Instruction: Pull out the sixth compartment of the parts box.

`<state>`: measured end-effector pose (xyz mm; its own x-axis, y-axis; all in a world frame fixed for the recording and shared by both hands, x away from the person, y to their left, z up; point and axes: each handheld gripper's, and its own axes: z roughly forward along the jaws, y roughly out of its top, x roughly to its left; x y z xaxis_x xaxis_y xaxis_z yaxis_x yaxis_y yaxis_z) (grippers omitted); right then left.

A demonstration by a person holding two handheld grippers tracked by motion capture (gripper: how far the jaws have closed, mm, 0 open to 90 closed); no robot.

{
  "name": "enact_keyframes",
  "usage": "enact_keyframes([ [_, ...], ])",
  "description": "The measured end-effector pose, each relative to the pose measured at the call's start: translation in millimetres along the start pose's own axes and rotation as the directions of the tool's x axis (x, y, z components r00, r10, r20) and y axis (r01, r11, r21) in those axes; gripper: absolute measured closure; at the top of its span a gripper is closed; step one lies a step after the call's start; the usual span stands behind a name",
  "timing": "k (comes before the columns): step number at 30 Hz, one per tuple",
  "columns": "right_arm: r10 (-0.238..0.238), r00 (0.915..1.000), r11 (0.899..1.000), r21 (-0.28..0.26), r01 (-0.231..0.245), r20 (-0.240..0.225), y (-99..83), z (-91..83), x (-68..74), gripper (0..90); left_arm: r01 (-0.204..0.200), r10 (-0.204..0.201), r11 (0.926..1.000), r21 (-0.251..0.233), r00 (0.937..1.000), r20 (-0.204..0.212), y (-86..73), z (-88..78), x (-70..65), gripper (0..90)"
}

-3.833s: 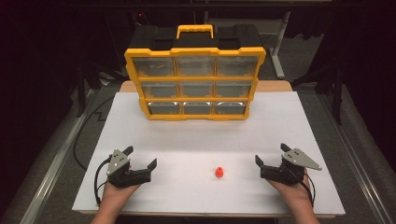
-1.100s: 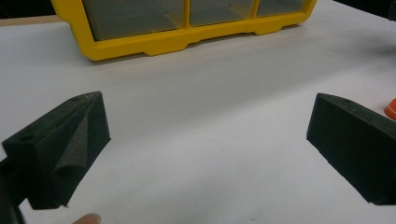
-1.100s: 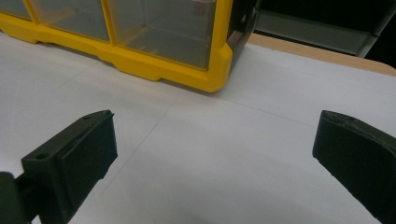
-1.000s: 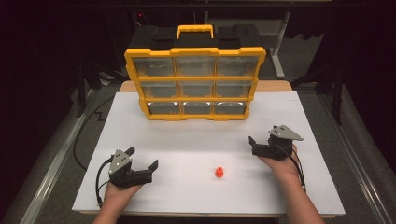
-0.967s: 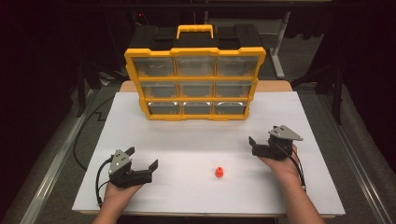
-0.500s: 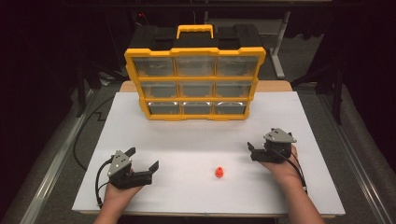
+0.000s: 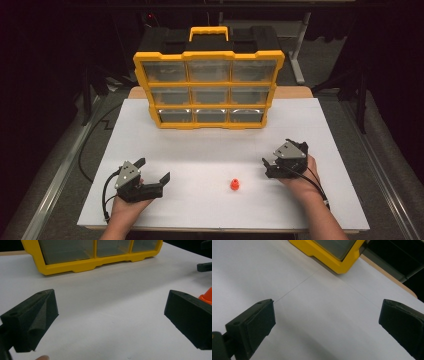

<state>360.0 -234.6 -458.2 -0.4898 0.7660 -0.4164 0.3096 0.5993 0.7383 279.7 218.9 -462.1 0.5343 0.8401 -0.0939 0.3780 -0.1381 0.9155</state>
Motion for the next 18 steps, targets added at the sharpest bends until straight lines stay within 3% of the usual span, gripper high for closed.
enact_keyframes([
  [5, -0.052, 0.9985, 0.999, 0.011, 0.052, 0.014, 1.2, -1.1, 3.5, 0.9, 0.000, 0.000, 1.0000, -0.005, 1.0000, 0.001, 0.2, -0.9, 0.0, 0.3],
  [10, -0.127, 0.9914, 0.992, 0.020, 0.126, 0.033, 3.0, -2.8, 6.8, 0.9, -0.005, 0.005, 0.9999, -0.015, 1.0000, -0.007, 0.1, -1.4, 0.5, 0.2],
  [13, -0.141, 0.9895, 0.990, 0.026, 0.140, 0.034, 4.0, -4.1, 9.0, 0.9, -0.006, 0.006, 0.9999, -0.016, 0.9999, -0.009, 0.0, -1.4, 0.2, 0.2],
  [18, -0.211, 0.9764, 0.977, 0.037, 0.210, 0.045, 5.7, -6.2, 11.5, 1.0, -0.008, 0.008, 0.9998, -0.017, 0.9999, -0.009, 0.0, -1.2, 0.1, 0.2],
])
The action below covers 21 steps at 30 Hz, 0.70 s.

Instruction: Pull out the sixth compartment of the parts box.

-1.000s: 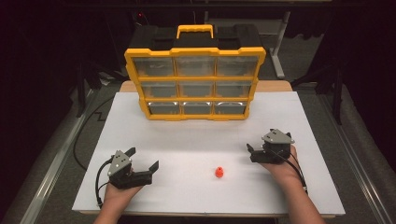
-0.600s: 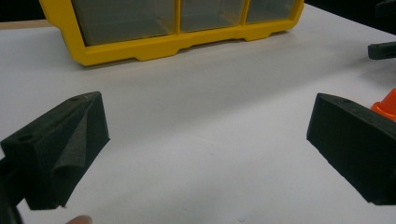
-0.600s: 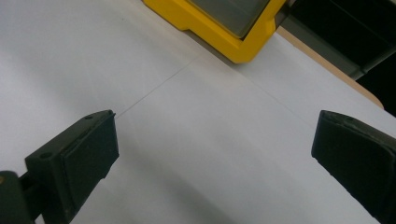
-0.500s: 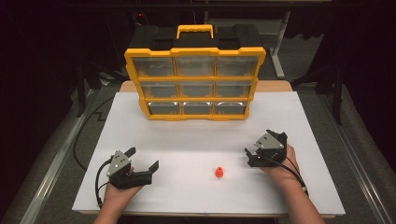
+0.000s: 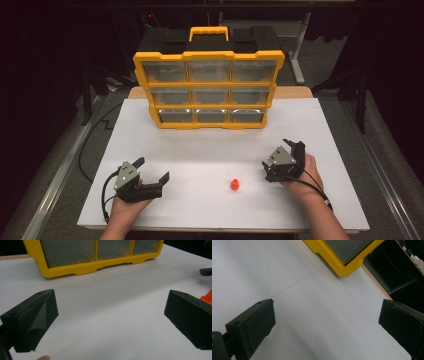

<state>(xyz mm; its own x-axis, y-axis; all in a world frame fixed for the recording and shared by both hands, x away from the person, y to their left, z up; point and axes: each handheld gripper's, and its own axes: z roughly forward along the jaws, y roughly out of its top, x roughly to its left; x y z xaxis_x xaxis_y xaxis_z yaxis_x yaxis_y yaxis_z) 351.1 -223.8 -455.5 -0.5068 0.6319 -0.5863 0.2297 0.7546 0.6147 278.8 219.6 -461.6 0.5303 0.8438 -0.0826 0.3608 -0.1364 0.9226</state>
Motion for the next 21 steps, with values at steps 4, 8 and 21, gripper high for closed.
enact_keyframes([
  [4, -0.054, 0.9984, 0.999, 0.008, 0.053, 0.016, 2.3, -1.2, 2.5, 1.0, -0.002, 0.002, 1.0000, 0.001, 1.0000, 0.001, 0.0, 0.3, -0.2, 0.2],
  [8, -0.071, 0.9973, 0.997, 0.014, 0.071, 0.020, 3.6, -1.9, 4.9, 1.0, -0.010, 0.010, 0.9999, 0.007, 0.9999, 0.004, -0.1, 0.2, -0.4, 0.2],
  [21, -0.222, 0.9736, 0.975, 0.037, 0.221, 0.051, 10.2, -5.4, 15.0, 1.1, -0.022, 0.022, 0.9997, 0.010, 0.9997, 0.005, -0.2, 0.3, -0.8, 0.2],
])
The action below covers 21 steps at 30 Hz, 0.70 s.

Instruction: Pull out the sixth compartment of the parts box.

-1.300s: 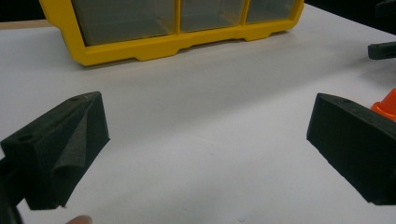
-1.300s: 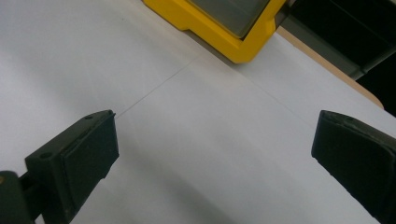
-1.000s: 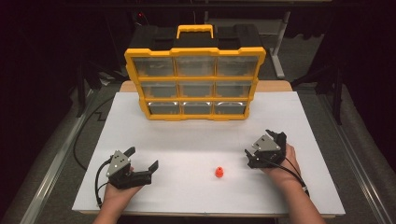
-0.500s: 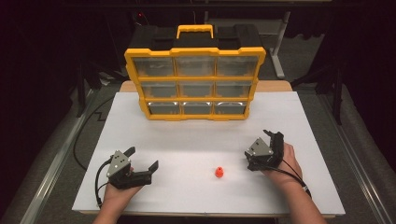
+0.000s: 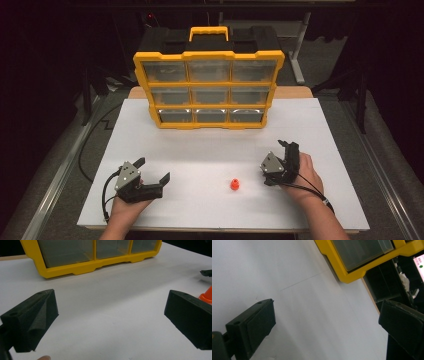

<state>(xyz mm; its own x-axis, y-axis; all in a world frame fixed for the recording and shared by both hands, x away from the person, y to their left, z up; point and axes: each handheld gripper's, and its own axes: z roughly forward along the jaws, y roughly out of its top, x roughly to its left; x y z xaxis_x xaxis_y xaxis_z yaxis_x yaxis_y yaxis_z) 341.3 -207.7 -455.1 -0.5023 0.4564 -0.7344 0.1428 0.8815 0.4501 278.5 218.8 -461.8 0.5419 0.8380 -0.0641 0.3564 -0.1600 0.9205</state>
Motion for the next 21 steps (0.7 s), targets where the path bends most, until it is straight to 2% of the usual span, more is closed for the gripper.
enact_keyframes([
  [5, -0.058, 0.9981, 0.998, 0.007, 0.057, 0.020, 3.8, -1.5, 4.1, 1.3, -0.005, 0.005, 1.0000, 0.003, 1.0000, 0.001, -0.1, 0.5, -0.7, 0.3],
  [15, -0.133, 0.9907, 0.991, 0.026, 0.133, 0.027, 8.9, -4.6, 9.3, 1.6, -0.013, 0.013, 0.9999, 0.008, 0.9999, 0.003, -0.3, 0.9, -1.1, 0.2],
  [21, -0.198, 0.9793, 0.980, 0.031, 0.196, 0.045, 12.8, -6.3, 13.9, 1.7, -0.012, 0.012, 0.9999, 0.006, 0.9999, 0.005, -0.4, 1.3, -1.7, 0.3],
])
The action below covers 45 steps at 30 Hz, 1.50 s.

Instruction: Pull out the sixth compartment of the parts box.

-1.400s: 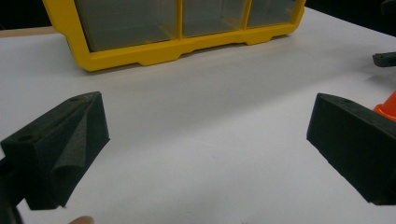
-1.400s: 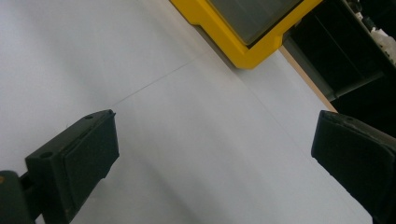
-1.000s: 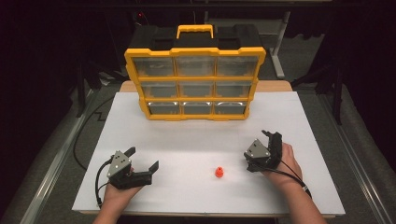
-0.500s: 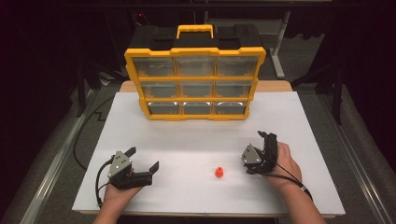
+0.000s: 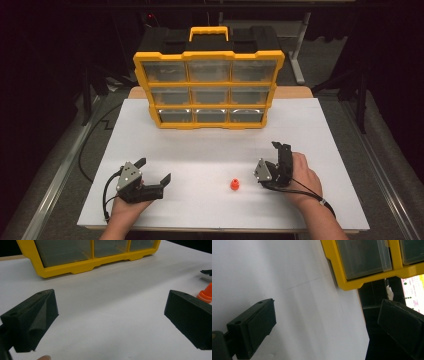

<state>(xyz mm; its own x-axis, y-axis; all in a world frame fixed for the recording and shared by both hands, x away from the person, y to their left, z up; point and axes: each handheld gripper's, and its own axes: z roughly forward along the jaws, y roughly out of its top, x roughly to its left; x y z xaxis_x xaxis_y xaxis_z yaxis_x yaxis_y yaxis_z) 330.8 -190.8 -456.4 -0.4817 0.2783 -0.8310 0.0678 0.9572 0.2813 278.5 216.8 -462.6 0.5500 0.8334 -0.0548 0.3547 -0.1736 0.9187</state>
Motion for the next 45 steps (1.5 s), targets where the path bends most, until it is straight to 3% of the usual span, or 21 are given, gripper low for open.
enact_keyframes([
  [13, -0.103, 0.9945, 0.995, 0.018, 0.103, 0.017, 6.2, -2.2, 5.7, 2.6, -0.005, 0.005, 1.0000, 0.001, 1.0000, 0.004, -0.2, 0.4, -0.7, 0.2],
  [20, -0.157, 0.9867, 0.988, 0.022, 0.156, 0.044, 11.4, -2.8, 8.0, 9.2, -0.005, 0.005, 1.0000, -0.005, 1.0000, 0.005, -0.6, 0.9, -1.4, 0.3],
  [22, -0.156, 0.9854, 0.988, 0.011, 0.155, 0.068, 12.5, -1.8, 8.7, 11.5, -0.006, 0.006, 0.9999, -0.009, 1.0000, 0.008, -0.9, 0.8, -1.6, 0.3],
  [25, -0.163, 0.9849, 0.987, 0.021, 0.162, 0.058, 14.3, -1.5, 8.1, 13.1, -0.008, 0.008, 0.9998, -0.017, 1.0000, 0.005, -1.0, 0.8, -1.9, 0.3],
  [26, -0.170, 0.9822, 0.985, 0.009, 0.170, 0.080, 15.8, 1.4, 9.6, 15.0, -0.008, 0.008, 0.9998, -0.016, 0.9999, 0.008, -0.9, 0.9, -1.9, 0.2],
  [29, -0.177, 0.9816, 0.984, 0.027, 0.176, 0.071, 18.5, 2.6, 10.1, 16.7, -0.008, 0.008, 0.9999, -0.011, 0.9999, 0.014, -0.9, 1.1, -1.8, 0.2],
  [32, -0.179, 0.9790, 0.984, 0.013, 0.179, 0.097, 19.4, 5.4, 11.5, 19.2, -0.009, 0.009, 0.9999, -0.007, 0.9998, 0.019, -1.0, 1.9, -1.7, 0.2],
  [36, -0.179, 0.9794, 0.983, 0.046, 0.176, 0.093, 24.1, 9.7, 11.8, 22.5, -0.025, 0.025, 0.9997, -0.001, 0.9992, 0.030, -0.9, 3.0, -3.5, 0.2],
  [37, -0.190, 0.9747, 0.982, 0.031, 0.187, 0.119, 24.6, 11.5, 11.8, 23.1, -0.025, 0.025, 0.9997, -0.001, 0.9992, 0.031, -0.7, 3.1, -3.8, 0.3],
  [39, -0.191, 0.9759, 0.981, 0.050, 0.187, 0.105, 27.3, 12.2, 12.4, 24.7, -0.020, 0.020, 0.9998, -0.005, 0.9992, 0.033, -0.6, 3.2, -4.3, 0.3],
  [45, -0.187, 0.9748, 0.982, 0.059, 0.181, 0.122, 36.5, 18.9, 11.5, 28.1, -0.028, 0.028, 0.9995, -0.015, 0.9991, 0.031, -0.4, 2.1, -3.5, 0.2],
])
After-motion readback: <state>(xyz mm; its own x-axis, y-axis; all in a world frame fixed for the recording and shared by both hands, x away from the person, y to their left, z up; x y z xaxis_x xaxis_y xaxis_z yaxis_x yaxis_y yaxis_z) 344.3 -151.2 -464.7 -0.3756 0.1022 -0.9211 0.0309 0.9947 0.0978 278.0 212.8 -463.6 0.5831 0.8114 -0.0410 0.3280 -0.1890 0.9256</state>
